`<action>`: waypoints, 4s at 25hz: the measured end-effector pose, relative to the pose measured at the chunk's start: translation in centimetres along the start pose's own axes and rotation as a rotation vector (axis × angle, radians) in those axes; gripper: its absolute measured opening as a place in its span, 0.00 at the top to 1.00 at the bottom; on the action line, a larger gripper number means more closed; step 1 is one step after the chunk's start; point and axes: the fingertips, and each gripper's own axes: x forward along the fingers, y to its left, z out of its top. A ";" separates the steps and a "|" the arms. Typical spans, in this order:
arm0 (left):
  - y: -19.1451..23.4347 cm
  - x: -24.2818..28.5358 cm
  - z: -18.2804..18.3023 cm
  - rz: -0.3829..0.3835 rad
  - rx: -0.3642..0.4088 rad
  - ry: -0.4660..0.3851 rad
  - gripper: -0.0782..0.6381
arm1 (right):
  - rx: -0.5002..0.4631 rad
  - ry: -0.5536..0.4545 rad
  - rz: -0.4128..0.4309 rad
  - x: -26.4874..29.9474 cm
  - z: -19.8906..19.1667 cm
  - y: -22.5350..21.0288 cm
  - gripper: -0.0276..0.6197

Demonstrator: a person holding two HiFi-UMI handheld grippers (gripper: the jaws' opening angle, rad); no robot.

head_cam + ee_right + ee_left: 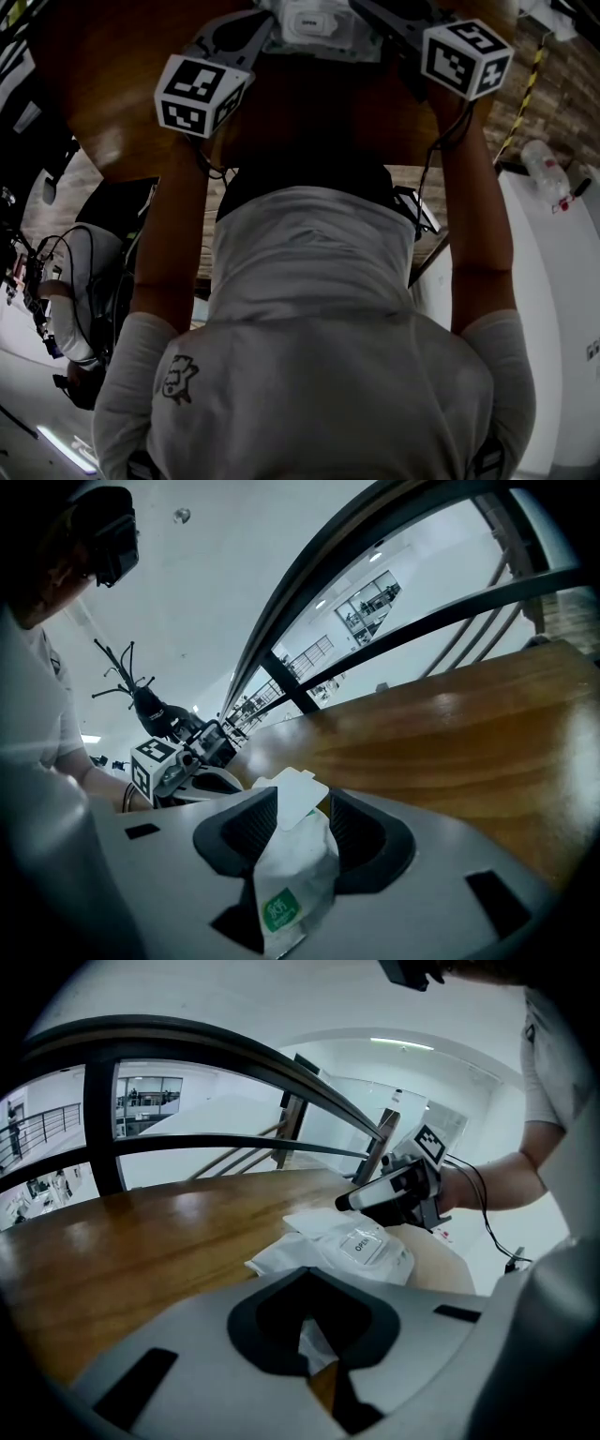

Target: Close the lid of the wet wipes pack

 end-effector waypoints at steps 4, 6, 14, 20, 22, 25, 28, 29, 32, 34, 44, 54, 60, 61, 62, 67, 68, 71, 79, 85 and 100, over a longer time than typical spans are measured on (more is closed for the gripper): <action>0.0 0.2 -0.1 -0.016 -0.009 -0.001 0.87 | -0.006 0.031 0.001 0.6 -0.4 -0.2 0.70; 0.0 0.2 -0.1 -0.020 -0.011 -0.006 0.87 | -0.008 0.046 0.004 0.9 -0.5 -0.3 0.70; 0.0 0.2 0.0 -0.020 -0.020 -0.011 0.87 | -0.053 0.098 0.048 1.4 -0.7 0.5 0.67; 0.0 0.3 -0.2 -0.019 -0.017 -0.003 0.87 | -0.103 0.099 0.044 1.2 -0.3 1.1 0.66; 0.0 0.3 -0.1 -0.020 -0.024 -0.010 0.87 | -0.132 0.099 0.035 1.2 0.0 1.3 0.66; 0.0 0.4 -0.1 -0.019 -0.031 -0.011 0.87 | -0.144 0.085 0.035 0.9 0.4 1.7 0.66; -0.5 0.4 -0.2 -0.015 -0.040 -0.011 0.87 | -0.166 0.077 0.023 0.0 0.3 2.2 0.66; -0.6 0.4 -0.2 -0.014 -0.045 -0.012 0.87 | -0.172 0.072 0.019 -0.2 0.4 2.4 0.66; -0.3 0.2 0.0 -0.016 -0.056 -0.017 0.87 | -0.177 0.053 0.010 -0.3 0.9 3.0 0.66; 0.0 0.2 0.0 -0.020 -0.057 -0.020 0.87 | -0.178 0.043 0.003 -0.3 1.1 3.3 0.66; -0.1 0.1 0.1 -0.018 -0.058 -0.030 0.87 | -0.179 0.003 -0.020 -1.2 1.1 4.8 0.66; 0.6 0.0 0.0 -0.008 -0.063 -0.044 0.87 | -0.177 -0.008 -0.034 -1.2 0.2 6.4 0.66; 0.6 0.0 0.1 -0.007 -0.046 -0.038 0.87 | -0.165 0.001 -0.030 -1.1 -1.1 7.1 0.66; 0.6 0.1 0.1 -0.007 -0.044 -0.038 0.87 | -0.162 0.005 -0.030 -1.1 -1.4 7.2 0.66; 0.6 0.1 0.1 -0.007 -0.043 -0.037 0.87 | -0.161 0.009 -0.031 -1.1 -1.6 7.2 0.66; 0.6 0.0 0.1 -0.010 -0.038 -0.034 0.87 | -0.150 0.025 -0.034 -0.5 -2.8 7.4 0.66; 0.5 0.0 0.1 -0.011 -0.036 -0.033 0.87 | -0.149 0.031 -0.035 -0.4 -3.1 7.4 0.66; 0.3 0.1 0.1 -0.012 -0.034 -0.031 0.87 | -0.147 0.042 -0.046 0.1 -3.5 7.2 0.66; -0.2 0.4 0.0 -0.016 -0.023 -0.031 0.87 | -0.201 0.102 -0.147 0.8 -4.5 6.2 0.66; -0.2 0.4 0.0 -0.017 -0.017 -0.025 0.87 | -0.214 0.108 -0.229 1.1 -4.5 5.7 0.70; 0.0 0.3 0.2 -0.015 -0.017 -0.033 0.87 | -0.425 0.110 -0.387 1.8 -4.8 5.9 0.69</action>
